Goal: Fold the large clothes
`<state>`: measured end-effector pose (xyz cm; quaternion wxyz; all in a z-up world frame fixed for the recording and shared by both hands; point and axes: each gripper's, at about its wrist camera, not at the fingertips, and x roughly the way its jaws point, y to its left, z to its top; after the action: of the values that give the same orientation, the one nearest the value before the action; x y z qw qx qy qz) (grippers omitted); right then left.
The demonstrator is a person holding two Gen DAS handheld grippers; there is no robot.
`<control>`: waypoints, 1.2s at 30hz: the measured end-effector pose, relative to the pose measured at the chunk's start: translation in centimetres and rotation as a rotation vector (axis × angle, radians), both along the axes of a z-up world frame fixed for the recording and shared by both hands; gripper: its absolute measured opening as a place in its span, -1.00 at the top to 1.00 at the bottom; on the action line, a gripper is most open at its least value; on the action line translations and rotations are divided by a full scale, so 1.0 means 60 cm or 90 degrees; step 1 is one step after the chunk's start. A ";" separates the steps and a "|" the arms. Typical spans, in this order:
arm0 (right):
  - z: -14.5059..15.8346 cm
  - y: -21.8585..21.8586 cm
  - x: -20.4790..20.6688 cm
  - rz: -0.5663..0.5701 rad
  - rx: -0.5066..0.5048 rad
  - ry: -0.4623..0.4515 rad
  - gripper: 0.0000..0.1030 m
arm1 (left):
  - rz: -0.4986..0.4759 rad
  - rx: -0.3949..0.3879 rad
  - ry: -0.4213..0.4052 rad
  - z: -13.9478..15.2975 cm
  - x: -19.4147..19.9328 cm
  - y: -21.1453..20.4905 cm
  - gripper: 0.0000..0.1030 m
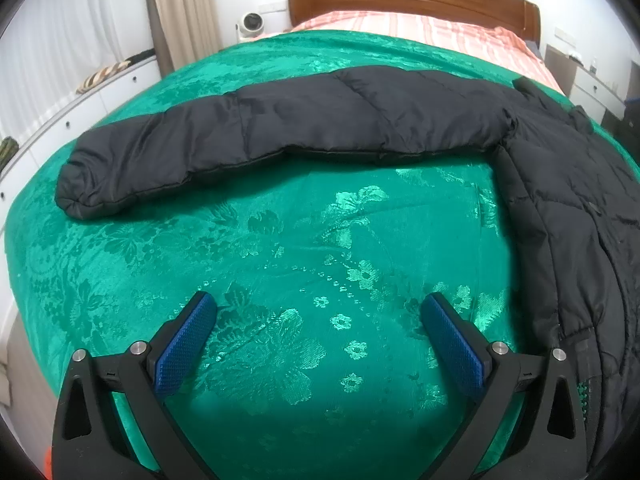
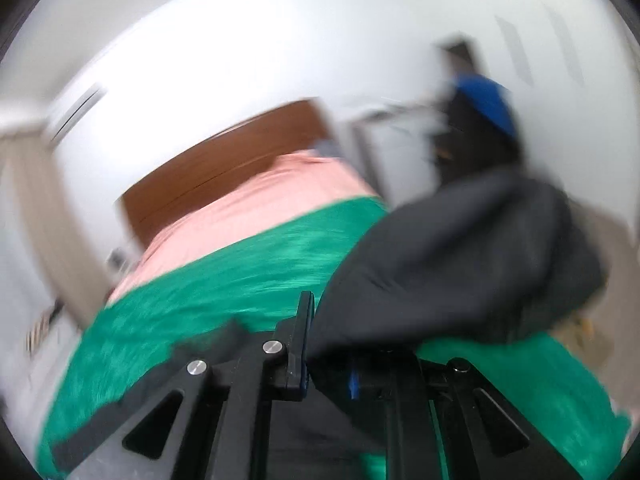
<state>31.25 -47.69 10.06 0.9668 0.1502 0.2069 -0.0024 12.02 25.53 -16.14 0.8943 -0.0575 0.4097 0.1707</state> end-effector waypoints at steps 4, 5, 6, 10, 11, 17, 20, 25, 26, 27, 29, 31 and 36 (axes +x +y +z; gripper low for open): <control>0.003 0.245 0.065 0.155 -0.085 0.007 0.69 | 0.000 0.001 -0.001 0.000 0.000 0.000 -0.99; -0.013 0.301 0.079 0.184 -0.104 0.019 0.68 | 0.000 0.001 -0.001 0.000 0.000 0.000 -0.99; -0.030 0.341 0.095 0.203 -0.115 0.034 0.68 | 0.000 0.002 -0.002 0.000 0.000 -0.001 -0.99; -0.158 0.478 0.152 0.292 -0.085 0.177 -0.66 | 0.000 0.004 -0.005 -0.001 -0.003 -0.003 -0.99; -0.199 0.503 0.150 0.303 -0.066 0.217 -0.65 | 0.000 0.004 -0.005 -0.001 -0.004 -0.004 -0.99; -0.264 0.504 0.030 0.376 -0.023 0.219 -0.66 | 0.000 0.008 -0.006 -0.002 -0.007 -0.007 -0.99; -0.258 0.448 -0.049 0.388 -0.039 0.172 -0.67 | 0.000 0.009 -0.007 -0.003 -0.007 -0.008 -0.99; -0.219 0.247 -0.143 0.237 -0.081 0.097 -0.71 | 0.001 0.011 -0.008 -0.003 -0.008 -0.009 -0.99; -0.216 0.202 -0.156 0.191 -0.095 0.097 -0.77 | 0.001 0.012 -0.009 -0.003 -0.009 -0.009 -0.99; -0.220 0.169 -0.165 0.148 -0.110 0.102 -0.77 | 0.002 0.013 -0.009 -0.003 -0.009 -0.010 -0.99; -0.237 0.090 -0.179 0.034 -0.154 0.125 -0.77 | 0.005 0.016 -0.011 -0.003 -0.009 -0.012 -0.99; -0.252 0.034 -0.187 -0.036 -0.170 0.154 -0.77 | 0.007 0.020 -0.014 -0.004 -0.009 -0.014 -0.99; -0.304 -0.052 -0.208 -0.145 -0.161 0.207 -0.77 | 0.010 0.028 -0.021 -0.004 -0.011 -0.018 -0.99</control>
<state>18.80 -50.82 -8.20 0.9252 0.0476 0.3401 -0.1613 11.37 24.43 -16.40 0.9004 -0.0440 0.3909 0.1857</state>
